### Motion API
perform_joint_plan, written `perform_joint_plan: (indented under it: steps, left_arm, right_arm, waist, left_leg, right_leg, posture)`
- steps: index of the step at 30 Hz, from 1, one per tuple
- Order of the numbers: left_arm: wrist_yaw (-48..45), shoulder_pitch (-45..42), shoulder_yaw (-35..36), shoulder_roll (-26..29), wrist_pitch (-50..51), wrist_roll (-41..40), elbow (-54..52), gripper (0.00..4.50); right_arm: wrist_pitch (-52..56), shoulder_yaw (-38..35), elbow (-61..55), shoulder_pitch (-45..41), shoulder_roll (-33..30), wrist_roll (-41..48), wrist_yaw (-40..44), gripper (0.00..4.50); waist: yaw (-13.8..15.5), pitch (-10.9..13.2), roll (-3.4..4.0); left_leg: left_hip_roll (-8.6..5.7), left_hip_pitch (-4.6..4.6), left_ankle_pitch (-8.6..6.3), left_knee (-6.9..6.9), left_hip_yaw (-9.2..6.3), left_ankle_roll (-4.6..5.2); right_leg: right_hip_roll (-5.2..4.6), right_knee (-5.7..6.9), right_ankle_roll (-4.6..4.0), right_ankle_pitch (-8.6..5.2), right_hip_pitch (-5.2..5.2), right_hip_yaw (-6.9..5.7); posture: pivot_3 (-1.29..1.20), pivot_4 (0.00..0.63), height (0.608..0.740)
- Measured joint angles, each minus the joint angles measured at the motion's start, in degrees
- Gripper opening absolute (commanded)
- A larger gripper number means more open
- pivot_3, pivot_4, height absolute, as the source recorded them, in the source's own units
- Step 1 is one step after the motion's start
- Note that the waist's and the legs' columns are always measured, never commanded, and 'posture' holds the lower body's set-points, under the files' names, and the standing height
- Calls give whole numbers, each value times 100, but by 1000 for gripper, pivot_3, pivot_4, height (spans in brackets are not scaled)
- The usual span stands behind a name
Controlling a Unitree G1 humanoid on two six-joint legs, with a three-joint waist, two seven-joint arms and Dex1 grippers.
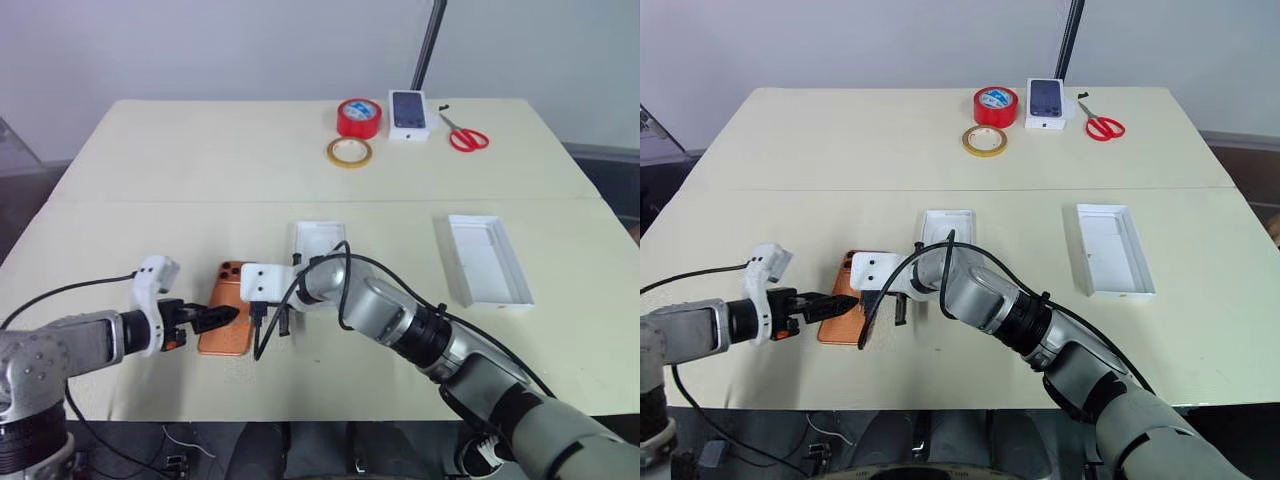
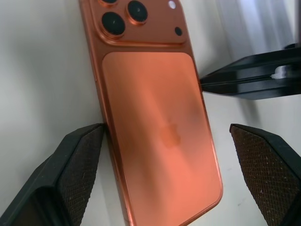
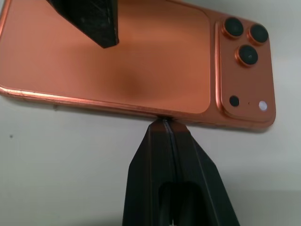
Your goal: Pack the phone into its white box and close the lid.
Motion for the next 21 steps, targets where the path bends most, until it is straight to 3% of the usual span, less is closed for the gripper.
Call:
perform_joint_plan:
  steps: [21]
  left_arm:
    - [1745,-512,406,-805,128,-1966,1203,4470]
  right_arm:
    - [184,-303,-83,131,-121,-218,-22,0]
  waist:
    - [58,-6,-2]
  left_leg:
    - [-39,1,0,1,-18,4]
  right_leg:
    - [-38,0,3,-2,10,-22]
  posture:
    - [0,150,717]
